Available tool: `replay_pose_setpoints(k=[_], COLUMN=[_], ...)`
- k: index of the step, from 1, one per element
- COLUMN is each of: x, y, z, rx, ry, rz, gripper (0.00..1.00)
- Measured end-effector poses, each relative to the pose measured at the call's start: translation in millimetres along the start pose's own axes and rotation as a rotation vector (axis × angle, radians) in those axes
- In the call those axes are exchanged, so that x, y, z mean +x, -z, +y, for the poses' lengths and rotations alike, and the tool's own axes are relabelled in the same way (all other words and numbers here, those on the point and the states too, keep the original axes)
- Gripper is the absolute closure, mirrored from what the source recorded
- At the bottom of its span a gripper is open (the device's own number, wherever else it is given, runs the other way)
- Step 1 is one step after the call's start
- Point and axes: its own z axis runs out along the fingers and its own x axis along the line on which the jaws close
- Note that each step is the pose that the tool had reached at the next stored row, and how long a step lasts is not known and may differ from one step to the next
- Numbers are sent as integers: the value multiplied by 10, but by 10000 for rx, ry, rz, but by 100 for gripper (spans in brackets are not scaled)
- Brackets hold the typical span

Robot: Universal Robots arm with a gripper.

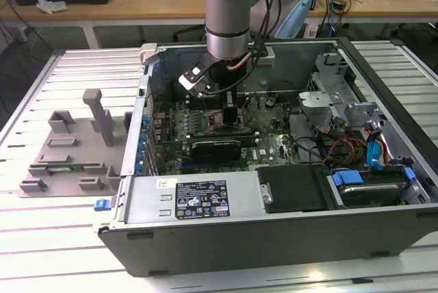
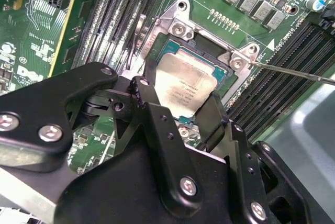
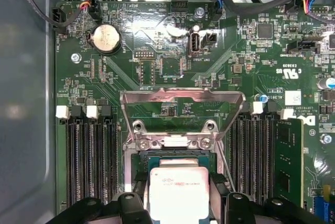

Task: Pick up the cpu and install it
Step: 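Place the cpu into insertion slot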

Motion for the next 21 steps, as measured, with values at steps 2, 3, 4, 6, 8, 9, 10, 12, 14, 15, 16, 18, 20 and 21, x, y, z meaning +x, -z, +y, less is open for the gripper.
replay_pose_setpoints(k=[2, 3, 4, 6, 8, 9, 10, 12, 14, 15, 16, 18, 20, 21], x=[5, 5, 5, 5, 6, 6, 6, 6, 6, 7, 6, 7, 6, 6], y=[-1, -1, -1, -4, -6, -7, -7, -8, -8, -9, -9, -9, 18, 21], z=[1, 1, 1, 4, 8, 8, 9, 9, 9, 10, 9, 9, 10, 10], rx=[-2, -1, -1, -1, -1, 0, 0, -1, -1, -3, -1, -1, 0, -2], ry=[26, 26, 26, 26, 24, 24, 26, 26, 26, 26, 26, 14, -20, -25], rz=[2, 0, -1, 0, 2, 2, 2, 3, 3, 6, 5, 182, 180, 183], gripper=[45, 45, 45, 45, 45, 45, 45, 45, 45, 45, 38, 38, 38, 38])
